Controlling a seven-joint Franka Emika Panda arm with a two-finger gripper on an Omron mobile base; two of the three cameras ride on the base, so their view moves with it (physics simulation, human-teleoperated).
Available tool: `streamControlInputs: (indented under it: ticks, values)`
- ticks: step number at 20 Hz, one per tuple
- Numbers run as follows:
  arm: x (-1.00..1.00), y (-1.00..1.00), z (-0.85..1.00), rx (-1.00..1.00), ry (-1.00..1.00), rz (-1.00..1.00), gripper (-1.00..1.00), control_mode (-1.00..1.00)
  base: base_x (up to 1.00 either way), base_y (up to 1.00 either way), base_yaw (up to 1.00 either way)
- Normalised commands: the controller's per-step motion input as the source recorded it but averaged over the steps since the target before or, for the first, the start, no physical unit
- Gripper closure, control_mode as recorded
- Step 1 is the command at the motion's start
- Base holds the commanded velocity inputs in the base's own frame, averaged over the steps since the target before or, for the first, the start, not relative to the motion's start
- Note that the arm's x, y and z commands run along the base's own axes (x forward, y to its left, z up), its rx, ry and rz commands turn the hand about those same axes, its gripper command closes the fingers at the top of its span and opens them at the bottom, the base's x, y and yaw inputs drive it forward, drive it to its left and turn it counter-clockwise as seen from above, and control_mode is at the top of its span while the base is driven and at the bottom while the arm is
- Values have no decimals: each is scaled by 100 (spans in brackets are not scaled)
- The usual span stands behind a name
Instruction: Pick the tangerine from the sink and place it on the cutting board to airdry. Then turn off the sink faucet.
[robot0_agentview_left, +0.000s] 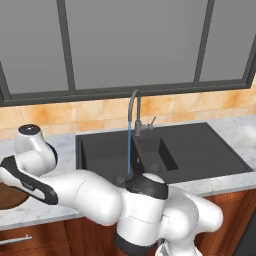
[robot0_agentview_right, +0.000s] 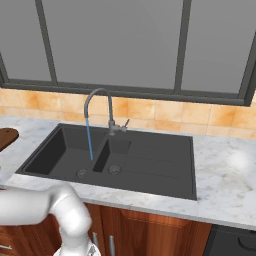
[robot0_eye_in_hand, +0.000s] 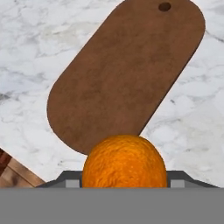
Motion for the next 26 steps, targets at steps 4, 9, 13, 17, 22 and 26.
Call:
streamControlInputs:
  ticks: [4, 9, 13, 17, 22, 26]
  values:
    - [15, 12, -29, -1, 4, 0, 100, -100, 0, 0, 0]
    - [17, 18, -27, -2, 3, 0, 100, -100, 0, 0, 0]
    - [13, 22, -27, -3, 3, 0, 100, -100, 0, 0, 0]
    - [12, 16, -30, -2, 3, 0, 100, -100, 0, 0, 0]
    - [11, 19, -35, -1, 4, 0, 100, -100, 0, 0, 0]
    - [10, 14, -27, -1, 1, 0, 100, -100, 0, 0, 0]
